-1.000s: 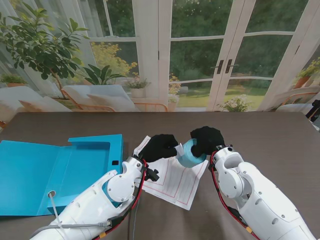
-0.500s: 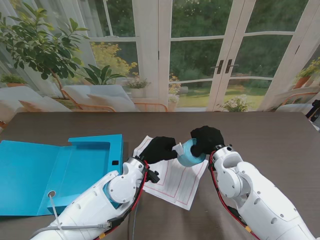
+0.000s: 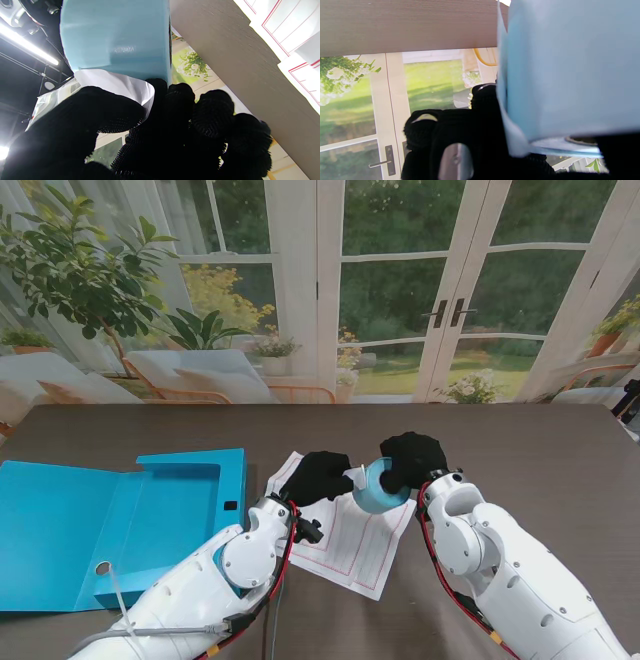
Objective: Peel a label from the label roll, stick it on the side of the file box and file the documents
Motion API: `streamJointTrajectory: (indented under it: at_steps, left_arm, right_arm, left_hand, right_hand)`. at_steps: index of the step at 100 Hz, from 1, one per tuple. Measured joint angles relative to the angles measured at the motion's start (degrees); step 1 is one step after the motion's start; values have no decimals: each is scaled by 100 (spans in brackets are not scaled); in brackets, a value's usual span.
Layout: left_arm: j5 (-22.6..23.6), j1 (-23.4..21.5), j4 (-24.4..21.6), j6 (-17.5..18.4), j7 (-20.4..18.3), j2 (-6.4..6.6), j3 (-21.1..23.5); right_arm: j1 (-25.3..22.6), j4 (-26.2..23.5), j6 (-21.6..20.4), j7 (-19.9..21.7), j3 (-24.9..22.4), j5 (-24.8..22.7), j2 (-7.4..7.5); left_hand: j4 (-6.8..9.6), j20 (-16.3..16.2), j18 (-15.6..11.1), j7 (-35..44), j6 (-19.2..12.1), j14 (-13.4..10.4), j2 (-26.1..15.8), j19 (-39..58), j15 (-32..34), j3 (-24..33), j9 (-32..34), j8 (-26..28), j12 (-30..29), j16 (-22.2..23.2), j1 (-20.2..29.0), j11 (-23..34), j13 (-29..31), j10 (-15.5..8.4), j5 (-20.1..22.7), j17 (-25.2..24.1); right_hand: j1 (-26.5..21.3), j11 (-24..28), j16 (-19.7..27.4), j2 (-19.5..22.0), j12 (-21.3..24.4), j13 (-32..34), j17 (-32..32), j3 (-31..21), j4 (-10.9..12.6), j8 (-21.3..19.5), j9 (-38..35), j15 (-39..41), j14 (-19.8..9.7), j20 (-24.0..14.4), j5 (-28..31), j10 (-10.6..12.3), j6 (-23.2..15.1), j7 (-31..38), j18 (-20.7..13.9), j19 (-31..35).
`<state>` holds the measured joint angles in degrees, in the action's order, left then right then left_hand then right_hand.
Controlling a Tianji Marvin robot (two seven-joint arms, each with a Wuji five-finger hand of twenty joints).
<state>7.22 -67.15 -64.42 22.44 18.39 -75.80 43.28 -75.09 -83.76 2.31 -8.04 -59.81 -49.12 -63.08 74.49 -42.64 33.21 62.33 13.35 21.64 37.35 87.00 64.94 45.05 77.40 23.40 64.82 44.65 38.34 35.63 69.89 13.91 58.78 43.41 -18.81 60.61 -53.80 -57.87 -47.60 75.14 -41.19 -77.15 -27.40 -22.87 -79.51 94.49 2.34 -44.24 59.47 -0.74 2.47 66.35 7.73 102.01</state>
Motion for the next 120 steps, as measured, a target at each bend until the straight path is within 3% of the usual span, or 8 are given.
streamJointTrajectory:
  at_steps: [22, 52, 99, 120]
  left_arm:
    - [-81, 8, 50, 191, -18, -6, -4]
    - [-289, -63, -101, 204, -206, 9, 70]
    - [-593, -213, -371, 184, -382, 40, 241]
    - [-461, -398, -639, 28, -394, 134, 492]
  right_arm:
    - [0, 5, -7, 1, 4, 2, 0]
    - [3, 28, -27, 3, -3, -38, 0]
    - [22, 93, -79, -5, -1, -157, 5]
    - [91, 214, -91, 12, -76, -312, 13]
  left_hand:
    - [65, 156, -5, -32, -3, -114, 0, 136, 85, 0, 51, -43, -417, -7, -2, 28, 121, -5, 65, 553]
    - [68, 230, -5, -27, -4, -192, 0, 138, 286, 0, 51, -146, -494, -91, -2, 167, 124, -11, 69, 832]
    - [128, 291, -3, -25, -5, -202, 0, 140, 323, 120, 51, -136, -531, -155, -2, 244, 125, -17, 70, 846]
    - [133, 291, -1, -24, -5, -202, 0, 140, 324, 146, 51, -97, -492, -156, -2, 274, 125, -17, 70, 844]
  right_hand:
    - [0, 0, 0, 0, 0, 0, 0, 0, 0, 0, 0, 0, 0, 0, -1, 0, 0, 0, 0, 0]
    - [0, 0, 0, 6, 0, 0, 0, 0, 0, 0, 0, -10, 0, 0, -1, -1, 0, 0, 0, 0]
    - [0, 0, 1, 10, 0, 0, 0, 0, 0, 0, 0, -12, 0, 0, -1, -1, 0, 0, 0, 0]
    - [0, 0, 1, 12, 0, 0, 0, 0, 0, 0, 0, -13, 0, 0, -1, -1, 0, 0, 0, 0]
